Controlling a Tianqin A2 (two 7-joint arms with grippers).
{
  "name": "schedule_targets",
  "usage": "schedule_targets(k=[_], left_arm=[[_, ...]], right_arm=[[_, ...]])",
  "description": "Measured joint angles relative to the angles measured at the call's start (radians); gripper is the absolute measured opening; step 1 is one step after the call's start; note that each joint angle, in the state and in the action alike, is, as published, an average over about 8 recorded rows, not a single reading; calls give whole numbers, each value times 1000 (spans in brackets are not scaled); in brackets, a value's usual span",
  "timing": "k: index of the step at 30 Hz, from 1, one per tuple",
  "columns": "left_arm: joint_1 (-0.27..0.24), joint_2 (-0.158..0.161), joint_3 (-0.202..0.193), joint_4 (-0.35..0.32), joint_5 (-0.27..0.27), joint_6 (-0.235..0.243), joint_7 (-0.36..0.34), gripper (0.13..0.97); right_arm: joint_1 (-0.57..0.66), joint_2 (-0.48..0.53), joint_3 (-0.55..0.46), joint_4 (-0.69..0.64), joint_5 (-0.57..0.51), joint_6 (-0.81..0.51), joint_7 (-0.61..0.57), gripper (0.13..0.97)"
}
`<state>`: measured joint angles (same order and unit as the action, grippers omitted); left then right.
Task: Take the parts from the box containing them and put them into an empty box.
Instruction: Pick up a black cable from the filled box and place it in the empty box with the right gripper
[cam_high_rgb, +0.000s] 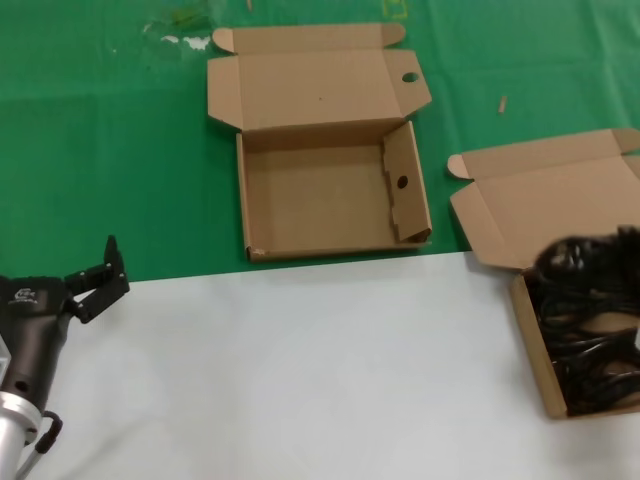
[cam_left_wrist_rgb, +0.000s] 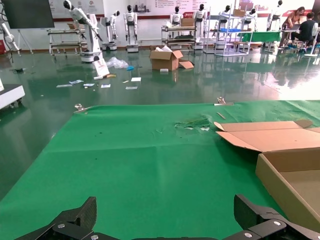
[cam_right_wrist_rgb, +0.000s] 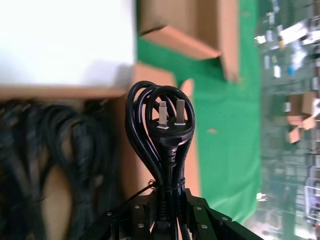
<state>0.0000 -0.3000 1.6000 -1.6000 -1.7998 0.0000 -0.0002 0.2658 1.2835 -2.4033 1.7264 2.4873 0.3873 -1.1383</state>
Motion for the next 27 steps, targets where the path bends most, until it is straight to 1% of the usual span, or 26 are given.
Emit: schedule_targets(k=[3, 5, 8, 11, 14, 18, 23, 27], left_arm=[[0, 0, 0, 0, 0, 0, 0, 966], [0, 0, 0, 0, 0, 0, 0, 966], [0, 0, 0, 0, 0, 0, 0, 966], [0, 0, 0, 0, 0, 0, 0, 966], [0, 0, 0, 0, 0, 0, 0, 966], [0, 0, 0, 0, 0, 0, 0, 966], [0, 0, 0, 0, 0, 0, 0, 966], [0, 0, 0, 0, 0, 0, 0, 966]], right_arm=[[3, 2, 17, 65, 13, 23, -9, 227], [23, -25, 14, 96, 17, 32, -30, 227], [73, -103, -9, 108, 3, 32, -75, 227], [143, -213, -55, 71, -46, 17, -112, 227], [220, -333, -105, -7, -125, -9, -123, 227], [313, -500, -146, -156, -252, -59, -107, 227], [381, -691, -117, -358, -426, -142, -58, 227], [406, -808, -65, -496, -575, -206, 8, 227]])
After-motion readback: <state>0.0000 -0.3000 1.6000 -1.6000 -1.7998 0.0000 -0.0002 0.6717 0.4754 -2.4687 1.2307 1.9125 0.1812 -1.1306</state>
